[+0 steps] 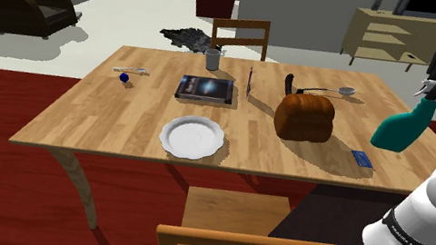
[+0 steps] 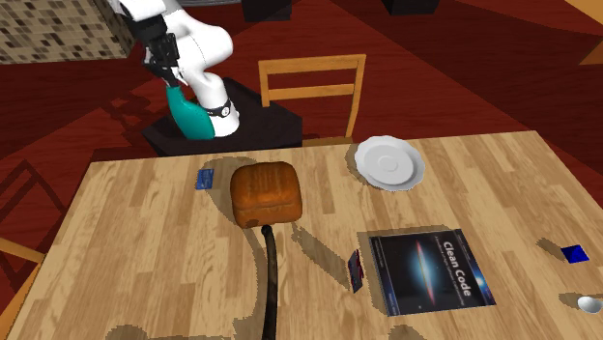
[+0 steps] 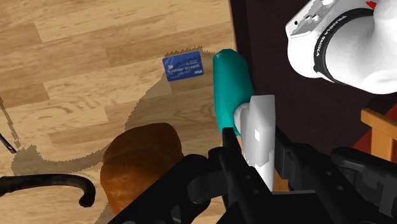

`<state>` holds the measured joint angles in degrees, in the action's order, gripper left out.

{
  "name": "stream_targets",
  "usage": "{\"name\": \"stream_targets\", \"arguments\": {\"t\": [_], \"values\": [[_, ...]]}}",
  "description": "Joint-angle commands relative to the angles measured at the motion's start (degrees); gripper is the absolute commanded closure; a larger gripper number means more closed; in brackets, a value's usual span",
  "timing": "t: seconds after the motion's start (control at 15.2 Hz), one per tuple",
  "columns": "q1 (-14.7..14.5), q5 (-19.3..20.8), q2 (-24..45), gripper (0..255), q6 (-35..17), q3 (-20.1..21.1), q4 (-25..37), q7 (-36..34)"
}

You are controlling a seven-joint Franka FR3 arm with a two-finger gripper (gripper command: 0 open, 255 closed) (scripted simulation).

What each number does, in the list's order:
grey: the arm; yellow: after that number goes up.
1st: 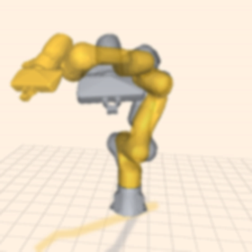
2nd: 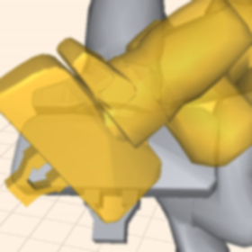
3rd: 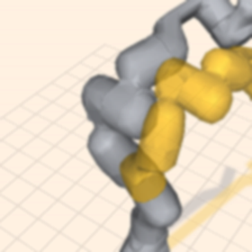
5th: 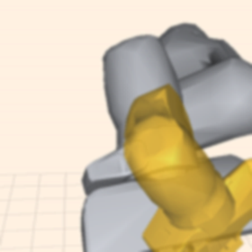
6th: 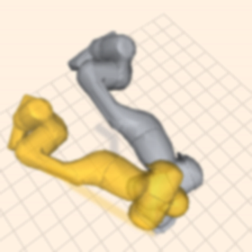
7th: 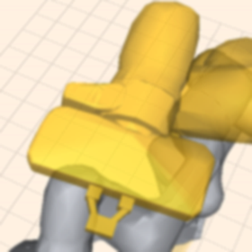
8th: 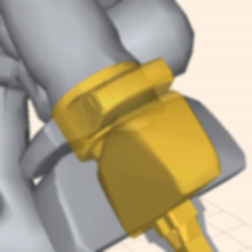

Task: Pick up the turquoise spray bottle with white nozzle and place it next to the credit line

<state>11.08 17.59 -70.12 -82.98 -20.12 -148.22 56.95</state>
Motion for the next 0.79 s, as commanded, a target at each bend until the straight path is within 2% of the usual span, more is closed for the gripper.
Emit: {"name": "stream_targets", "arguments": {"t": [0.0, 0.73], "values": [[0.3, 0.4, -0.8, 255, -1.0, -0.4, -1.8, -0.1], [2.3, 3.6, -4.3, 255, -6.8, -3.5, -11.2, 0.0]]}}
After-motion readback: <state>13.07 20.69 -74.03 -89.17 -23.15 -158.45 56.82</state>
